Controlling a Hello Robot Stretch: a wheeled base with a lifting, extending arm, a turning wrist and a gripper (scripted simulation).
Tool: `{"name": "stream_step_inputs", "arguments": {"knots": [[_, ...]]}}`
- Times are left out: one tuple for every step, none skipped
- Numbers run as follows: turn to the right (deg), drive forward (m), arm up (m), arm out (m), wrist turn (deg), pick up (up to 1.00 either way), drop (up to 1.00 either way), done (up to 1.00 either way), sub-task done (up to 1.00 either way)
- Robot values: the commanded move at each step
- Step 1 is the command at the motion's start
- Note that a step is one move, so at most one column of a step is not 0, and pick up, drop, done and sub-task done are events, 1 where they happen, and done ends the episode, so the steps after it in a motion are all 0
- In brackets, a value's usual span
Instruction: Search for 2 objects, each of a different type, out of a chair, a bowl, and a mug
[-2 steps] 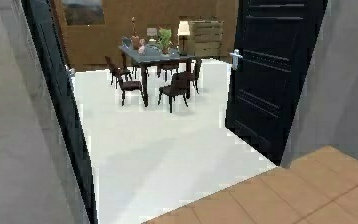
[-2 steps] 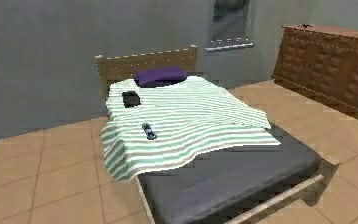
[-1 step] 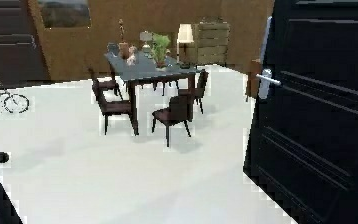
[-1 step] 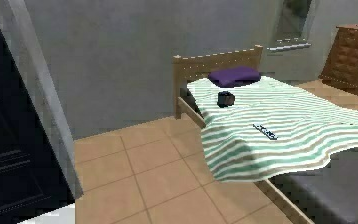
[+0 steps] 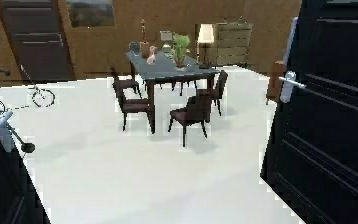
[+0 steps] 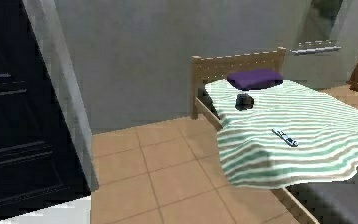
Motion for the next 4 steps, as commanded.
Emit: {"name": "stream_step_inputs", "arguments": {"knots": [[-3.0, 0.00, 0.00, 0.00, 0.0, 0.00, 0.00, 0.00, 0.00], [45.0, 0.00, 0.00, 0.00, 0.0, 0.00, 0.00, 0.00, 0.00], [45.0, 0.00, 0.00, 0.00, 0.0, 0.00, 0.00, 0.00, 0.00], [24.0, 0.00, 0.00, 0.00, 0.0, 0.00, 0.00, 0.00, 0.00]]}}
